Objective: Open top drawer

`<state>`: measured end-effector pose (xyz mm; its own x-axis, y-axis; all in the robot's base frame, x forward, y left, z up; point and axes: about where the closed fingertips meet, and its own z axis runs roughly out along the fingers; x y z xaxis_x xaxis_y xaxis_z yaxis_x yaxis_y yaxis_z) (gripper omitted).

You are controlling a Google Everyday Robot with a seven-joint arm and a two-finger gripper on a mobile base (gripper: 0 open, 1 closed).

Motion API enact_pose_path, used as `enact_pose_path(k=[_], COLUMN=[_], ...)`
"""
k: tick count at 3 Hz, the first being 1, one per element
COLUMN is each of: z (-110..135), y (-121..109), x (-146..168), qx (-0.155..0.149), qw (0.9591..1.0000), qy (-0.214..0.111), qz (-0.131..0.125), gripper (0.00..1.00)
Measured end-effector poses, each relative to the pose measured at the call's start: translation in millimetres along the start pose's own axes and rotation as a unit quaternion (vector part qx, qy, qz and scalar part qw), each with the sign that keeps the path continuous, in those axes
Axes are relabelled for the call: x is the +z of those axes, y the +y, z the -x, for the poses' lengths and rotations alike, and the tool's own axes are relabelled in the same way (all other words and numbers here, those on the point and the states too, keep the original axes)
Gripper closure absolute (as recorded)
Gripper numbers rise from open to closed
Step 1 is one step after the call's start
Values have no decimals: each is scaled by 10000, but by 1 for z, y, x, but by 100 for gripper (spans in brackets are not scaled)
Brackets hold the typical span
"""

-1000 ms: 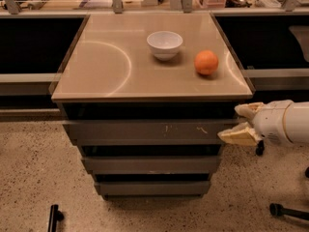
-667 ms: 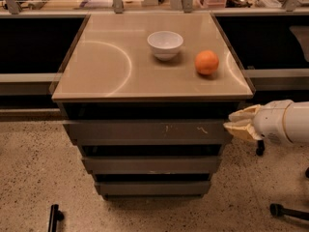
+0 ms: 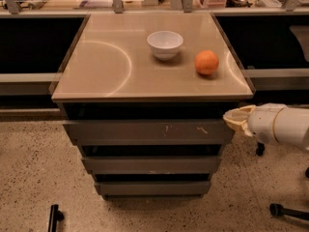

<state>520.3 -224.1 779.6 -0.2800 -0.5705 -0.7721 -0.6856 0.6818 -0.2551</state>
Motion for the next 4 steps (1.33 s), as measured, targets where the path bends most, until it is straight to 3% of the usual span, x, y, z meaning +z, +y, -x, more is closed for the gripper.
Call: enact_pose_path(k=[1, 2, 4], z=[-23, -22, -32], y=[-27, -27, -40], x=[48, 47, 98], qx=[120, 113, 398], qw=[9993, 9993, 9965], qy=[-293, -293, -701], qz=[-181, -180, -201], gripper=[100, 100, 100])
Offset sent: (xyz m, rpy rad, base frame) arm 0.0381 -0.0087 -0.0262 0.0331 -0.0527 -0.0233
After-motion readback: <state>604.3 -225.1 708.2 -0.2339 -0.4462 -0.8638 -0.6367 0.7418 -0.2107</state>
